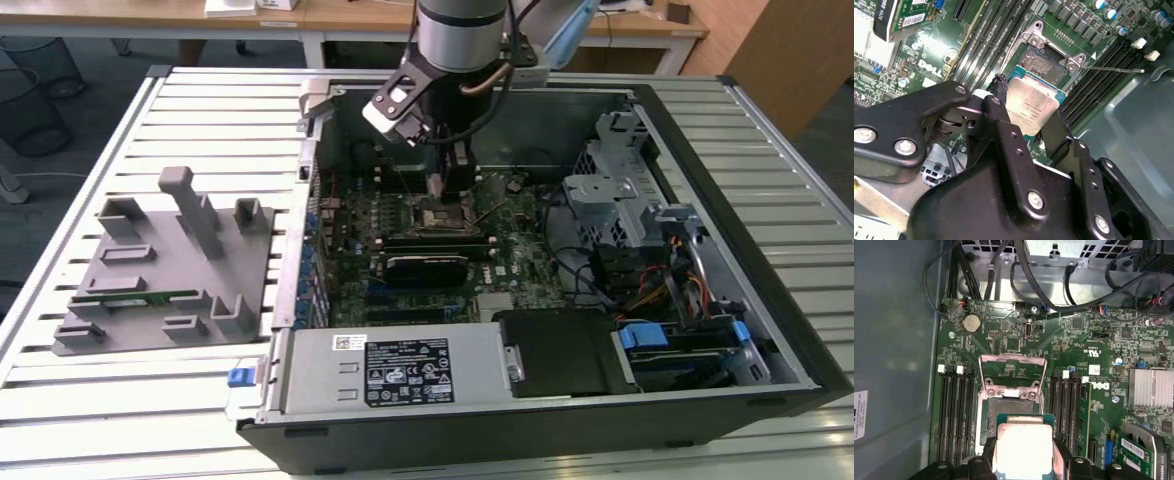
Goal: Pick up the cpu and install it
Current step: 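Place the cpu into insertion slot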
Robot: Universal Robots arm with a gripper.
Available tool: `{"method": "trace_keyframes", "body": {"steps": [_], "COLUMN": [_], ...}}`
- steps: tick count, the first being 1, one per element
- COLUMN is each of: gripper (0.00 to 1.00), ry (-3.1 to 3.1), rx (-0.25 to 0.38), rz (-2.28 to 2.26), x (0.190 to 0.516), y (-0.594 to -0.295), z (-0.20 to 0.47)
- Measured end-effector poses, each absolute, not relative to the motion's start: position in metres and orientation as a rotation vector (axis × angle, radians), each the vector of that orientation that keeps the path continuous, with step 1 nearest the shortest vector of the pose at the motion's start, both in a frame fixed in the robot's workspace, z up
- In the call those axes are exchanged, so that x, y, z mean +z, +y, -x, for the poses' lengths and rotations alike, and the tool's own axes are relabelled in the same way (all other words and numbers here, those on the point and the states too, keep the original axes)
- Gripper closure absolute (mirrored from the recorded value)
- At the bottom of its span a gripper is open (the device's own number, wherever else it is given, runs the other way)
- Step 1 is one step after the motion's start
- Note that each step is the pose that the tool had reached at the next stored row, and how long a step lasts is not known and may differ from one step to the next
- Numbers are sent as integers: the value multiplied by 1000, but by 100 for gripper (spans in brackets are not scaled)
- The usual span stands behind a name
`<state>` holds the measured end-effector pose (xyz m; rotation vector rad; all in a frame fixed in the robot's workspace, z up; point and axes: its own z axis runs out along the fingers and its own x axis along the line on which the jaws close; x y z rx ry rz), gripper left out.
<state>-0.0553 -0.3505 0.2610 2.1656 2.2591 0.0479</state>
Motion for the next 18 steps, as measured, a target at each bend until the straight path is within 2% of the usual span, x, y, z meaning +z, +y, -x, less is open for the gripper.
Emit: {"method": "trace_keyframes", "body": {"steps": [18], "gripper": [47], "ry": [2256], "rx": [48], "rz": [-2168], "x": [244], "y": [-349], "z": [55]}}
